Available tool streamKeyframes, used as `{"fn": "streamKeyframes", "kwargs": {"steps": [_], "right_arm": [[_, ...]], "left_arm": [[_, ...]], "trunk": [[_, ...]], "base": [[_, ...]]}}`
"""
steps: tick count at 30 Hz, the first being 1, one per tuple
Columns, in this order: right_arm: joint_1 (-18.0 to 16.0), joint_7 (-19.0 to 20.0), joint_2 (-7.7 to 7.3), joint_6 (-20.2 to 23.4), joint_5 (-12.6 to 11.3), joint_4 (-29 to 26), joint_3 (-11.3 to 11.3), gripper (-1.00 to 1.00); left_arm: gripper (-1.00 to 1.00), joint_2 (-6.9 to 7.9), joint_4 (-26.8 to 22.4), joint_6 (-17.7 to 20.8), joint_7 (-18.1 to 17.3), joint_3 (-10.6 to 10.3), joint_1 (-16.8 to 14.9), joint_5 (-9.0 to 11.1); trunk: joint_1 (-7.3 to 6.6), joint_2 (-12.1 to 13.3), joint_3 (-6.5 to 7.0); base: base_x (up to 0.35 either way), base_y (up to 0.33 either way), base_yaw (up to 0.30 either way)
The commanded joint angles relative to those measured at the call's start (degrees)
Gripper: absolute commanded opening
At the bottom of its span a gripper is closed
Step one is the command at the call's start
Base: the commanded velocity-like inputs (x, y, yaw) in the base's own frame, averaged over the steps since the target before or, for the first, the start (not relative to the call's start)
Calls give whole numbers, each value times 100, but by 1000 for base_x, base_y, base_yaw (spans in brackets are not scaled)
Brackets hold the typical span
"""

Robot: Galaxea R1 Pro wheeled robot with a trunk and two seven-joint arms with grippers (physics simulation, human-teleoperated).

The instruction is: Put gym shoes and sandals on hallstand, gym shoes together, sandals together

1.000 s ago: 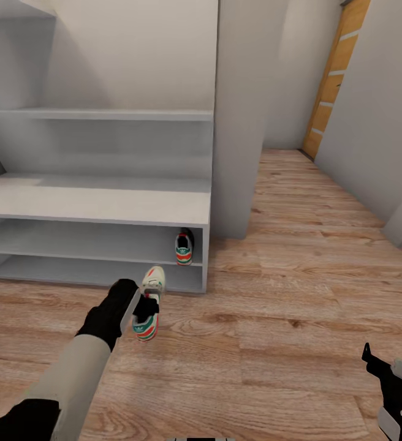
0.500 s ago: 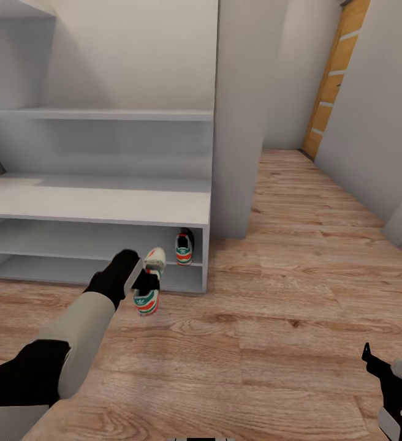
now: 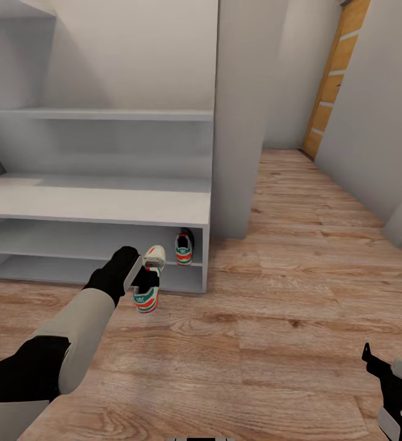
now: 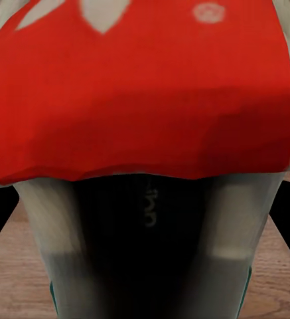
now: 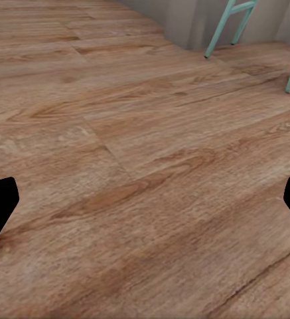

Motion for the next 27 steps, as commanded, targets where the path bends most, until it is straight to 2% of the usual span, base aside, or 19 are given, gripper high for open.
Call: {"fn": "streamKeyframes", "kwargs": {"steps": [1,12,24,27], "right_arm": [[0,0,0,0,0,-2,2,100],[-3,0,0,0,0,2,-1,100],[-3,0,0,0,0,3,1,100],[-2,0,0,0,0,4,2,100]], "left_arm": [[-100,0,0,1,2,-2,0,-1],[-100,6,8,-1,2,-4,-5,-8],[-100,8,0,3,2,-8,-9,-19],[-100,9,0,3,2,-6,-9,-22]], "trunk": [[0,0,0],[0,0,0],[220,-401,-180],[220,-401,-180]], "base": [[0,0,0],[0,0,0],[0,0,0],[0,0,0]]}}
